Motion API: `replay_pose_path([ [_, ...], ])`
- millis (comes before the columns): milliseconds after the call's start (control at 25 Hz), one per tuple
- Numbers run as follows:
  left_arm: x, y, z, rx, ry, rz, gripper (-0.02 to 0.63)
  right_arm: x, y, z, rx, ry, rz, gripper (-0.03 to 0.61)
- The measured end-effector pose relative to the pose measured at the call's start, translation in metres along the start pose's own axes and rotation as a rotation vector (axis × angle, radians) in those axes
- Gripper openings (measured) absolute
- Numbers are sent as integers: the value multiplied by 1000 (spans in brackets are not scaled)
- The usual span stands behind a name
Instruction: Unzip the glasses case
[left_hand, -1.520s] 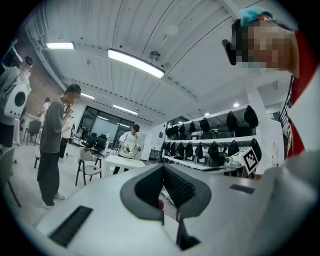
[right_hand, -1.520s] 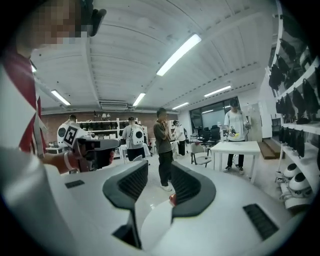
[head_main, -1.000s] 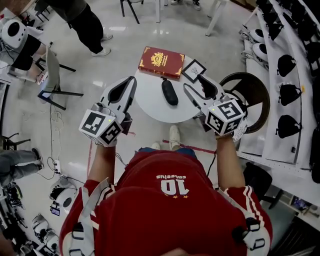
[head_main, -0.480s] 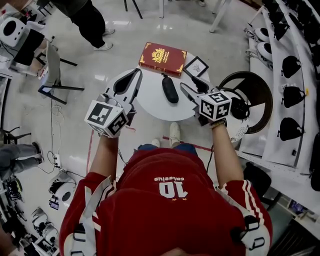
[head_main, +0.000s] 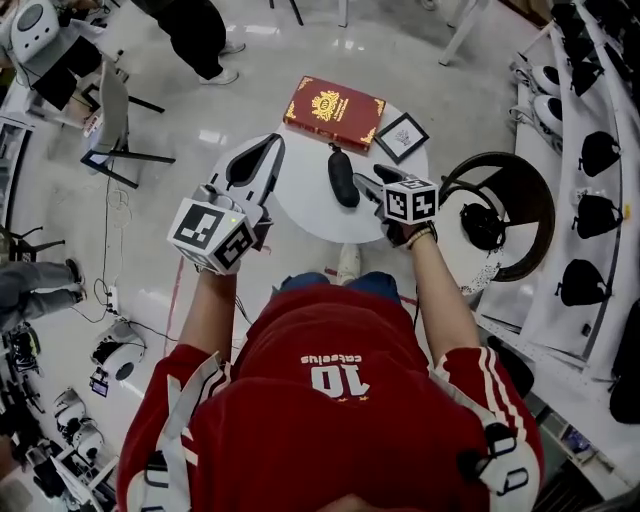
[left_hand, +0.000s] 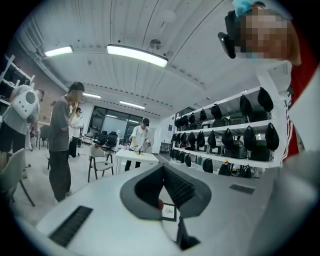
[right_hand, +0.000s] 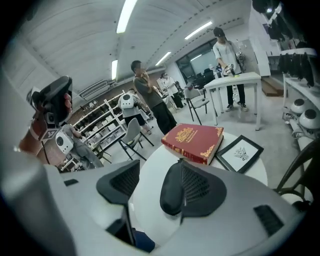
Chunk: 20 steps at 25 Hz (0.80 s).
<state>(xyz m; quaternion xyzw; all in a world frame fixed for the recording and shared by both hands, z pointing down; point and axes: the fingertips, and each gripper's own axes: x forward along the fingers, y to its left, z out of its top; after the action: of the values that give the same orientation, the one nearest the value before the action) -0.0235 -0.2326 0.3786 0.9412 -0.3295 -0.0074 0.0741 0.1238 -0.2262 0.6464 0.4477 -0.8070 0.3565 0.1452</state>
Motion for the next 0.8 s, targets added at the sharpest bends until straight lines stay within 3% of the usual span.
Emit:
replay_pose_path([
  [160, 10, 6, -12, -18, 17, 32, 6, 24, -10, -16, -19, 69, 45, 250],
  [320, 21, 7, -20, -27, 38, 46, 6, 47, -24, -31, 45, 113, 79, 250],
  [600, 27, 13, -26, -11, 66, 44, 6, 85, -52, -56, 111, 174, 38, 258],
  [800, 25, 26, -38, -3, 85, 61, 6, 105, -60, -68, 134, 194, 59, 258],
])
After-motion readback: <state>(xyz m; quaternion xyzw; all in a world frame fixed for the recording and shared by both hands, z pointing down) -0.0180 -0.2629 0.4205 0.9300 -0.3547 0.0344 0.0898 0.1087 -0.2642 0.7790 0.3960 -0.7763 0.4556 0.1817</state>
